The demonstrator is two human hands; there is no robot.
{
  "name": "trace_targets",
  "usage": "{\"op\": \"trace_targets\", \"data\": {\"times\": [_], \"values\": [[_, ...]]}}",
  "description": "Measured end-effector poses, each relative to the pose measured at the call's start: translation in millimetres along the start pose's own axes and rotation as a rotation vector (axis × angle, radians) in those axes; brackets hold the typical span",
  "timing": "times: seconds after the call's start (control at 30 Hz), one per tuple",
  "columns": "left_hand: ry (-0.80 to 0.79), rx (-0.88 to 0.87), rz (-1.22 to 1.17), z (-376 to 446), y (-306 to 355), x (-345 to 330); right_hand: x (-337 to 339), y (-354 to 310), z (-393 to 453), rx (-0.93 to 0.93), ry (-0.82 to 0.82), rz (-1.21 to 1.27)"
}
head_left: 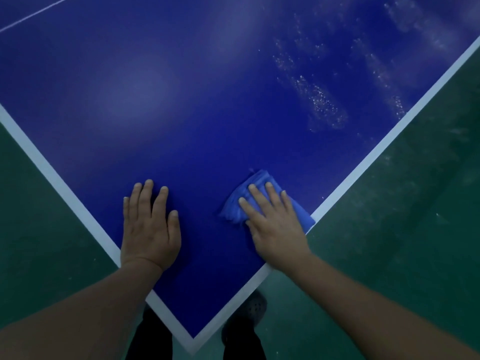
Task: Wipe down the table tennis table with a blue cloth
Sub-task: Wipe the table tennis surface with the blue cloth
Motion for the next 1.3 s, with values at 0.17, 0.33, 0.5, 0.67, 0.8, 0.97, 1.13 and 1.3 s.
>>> {"op": "trace_targets", "data": {"times": [0.17, 0.33, 0.5, 0.67, 0.8, 0.97, 1.13, 1.3], "values": [[0.016, -0.003, -0.006, 0.0, 0.4, 0.6, 26.5, 148.2, 38.0, -0.405, 0.068, -0.130], [0.022, -0.003, -0.010, 0.1, 1.1, 1.4, 33.2, 159.9, 43.5, -0.758, 0.154, -0.139], [0.040, -0.001, -0.018, -0.4, 0.8, 2.0, 4.7, 45.7, 30.7, -0.129, 0.029, -0.048], [0.051, -0.002, -0.006, -0.5, 0.9, 2.1, 22.7, 135.9, 42.8, -0.361, 0.046, -0.090], [0.021, 0.006, 0.034, -0.5, 2.7, 2.7, 26.5, 153.0, 47.5, -0.614, 0.072, -0.108], [0.013, 0.037, 0.096, 1.5, 11.9, 10.1, 10.9, 52.6, 44.2, -0.043, -0.047, -0.028], [0.051, 0.071, -0.016, 12.4, 63.8, 5.8, 14.0, 83.6, 69.2, -0.067, -0.015, -0.023], [0.042, 0.045, -0.046, 37.6, 117.8, -17.0, -4.8, 80.1, 144.8, -0.064, -0.004, 0.038]]}}
Point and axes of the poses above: each hand's wrist, its own z-axis towards the middle knuckle, its own x-axis out of the back of the hand, y = z × x, the point moved 8 cm from there along z, towards the middle knuckle, and after that the axes turned 13 degrees about y, right-handed, at the moved point
